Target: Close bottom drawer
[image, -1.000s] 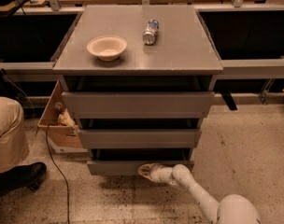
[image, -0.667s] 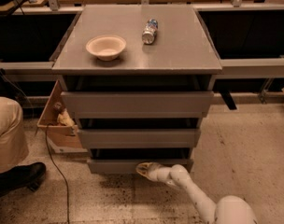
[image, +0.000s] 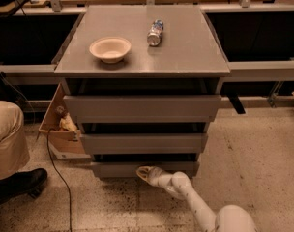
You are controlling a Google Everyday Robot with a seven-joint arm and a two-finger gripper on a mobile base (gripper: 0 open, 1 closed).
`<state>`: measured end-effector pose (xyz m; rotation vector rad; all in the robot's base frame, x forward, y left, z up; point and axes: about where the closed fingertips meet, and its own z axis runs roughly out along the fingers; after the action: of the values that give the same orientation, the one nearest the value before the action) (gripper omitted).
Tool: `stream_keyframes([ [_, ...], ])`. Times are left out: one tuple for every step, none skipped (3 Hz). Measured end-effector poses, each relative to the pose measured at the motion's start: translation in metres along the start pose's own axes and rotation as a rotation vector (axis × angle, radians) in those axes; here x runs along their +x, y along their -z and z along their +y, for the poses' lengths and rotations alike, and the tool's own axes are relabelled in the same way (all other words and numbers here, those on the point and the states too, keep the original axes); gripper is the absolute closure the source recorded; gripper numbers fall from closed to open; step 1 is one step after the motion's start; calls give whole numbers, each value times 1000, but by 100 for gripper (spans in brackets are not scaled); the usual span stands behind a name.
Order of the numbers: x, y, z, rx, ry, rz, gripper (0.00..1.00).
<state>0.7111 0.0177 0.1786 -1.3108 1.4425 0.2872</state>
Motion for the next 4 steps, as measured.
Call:
stream_keyframes([
  [0, 1, 1, 0, 0, 0, 100],
  [-3, -6, -7, 18, 2, -21, 100],
  [-4, -6, -7, 18, 3, -22, 100],
  [12, 28, 15, -56, -43, 3, 100],
])
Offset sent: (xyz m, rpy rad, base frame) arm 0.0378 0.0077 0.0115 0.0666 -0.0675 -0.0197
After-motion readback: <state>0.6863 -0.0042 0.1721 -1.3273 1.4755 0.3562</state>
